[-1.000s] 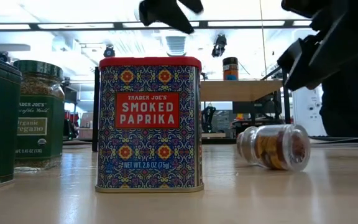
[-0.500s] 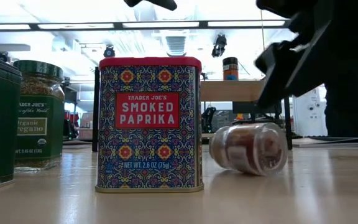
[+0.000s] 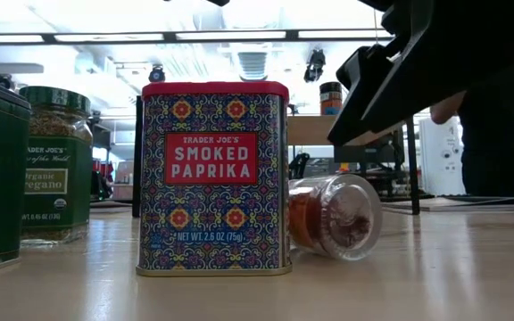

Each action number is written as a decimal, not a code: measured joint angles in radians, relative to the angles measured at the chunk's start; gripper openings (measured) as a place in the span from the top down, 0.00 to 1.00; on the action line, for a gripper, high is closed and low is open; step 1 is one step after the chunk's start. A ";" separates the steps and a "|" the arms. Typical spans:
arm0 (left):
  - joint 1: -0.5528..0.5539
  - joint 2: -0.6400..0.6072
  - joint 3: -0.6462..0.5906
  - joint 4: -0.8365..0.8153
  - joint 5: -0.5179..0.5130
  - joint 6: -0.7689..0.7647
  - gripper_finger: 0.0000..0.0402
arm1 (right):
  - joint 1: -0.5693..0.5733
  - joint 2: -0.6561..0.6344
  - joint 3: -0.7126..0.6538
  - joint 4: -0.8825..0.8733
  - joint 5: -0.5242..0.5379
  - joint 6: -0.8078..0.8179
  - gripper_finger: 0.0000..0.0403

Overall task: Shelf spices
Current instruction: Remove the brown seasoning bottle from the shelf

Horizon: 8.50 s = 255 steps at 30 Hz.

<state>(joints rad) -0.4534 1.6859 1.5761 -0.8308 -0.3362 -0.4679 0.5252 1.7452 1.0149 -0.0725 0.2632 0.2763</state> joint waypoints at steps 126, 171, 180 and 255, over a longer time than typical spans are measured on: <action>-0.059 -0.019 0.000 -0.105 -0.073 -0.118 0.43 | -0.114 0.082 0.185 -0.336 -0.070 -0.307 0.48; -0.059 -0.019 0.000 -0.109 -0.072 -0.115 0.43 | -0.142 0.116 0.108 -0.370 -0.186 -0.366 0.60; -0.059 -0.019 0.000 -0.112 -0.072 -0.114 0.43 | -0.142 0.116 0.109 -0.364 -0.184 -0.340 0.62; -0.060 -0.019 0.032 -0.097 -0.045 -0.111 0.43 | 0.090 -0.254 -0.250 0.072 -0.210 -0.073 0.59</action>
<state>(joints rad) -0.5133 1.6665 1.6077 -0.9276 -0.3809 -0.5785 0.6153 1.4916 0.7651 -0.0009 0.0536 0.2033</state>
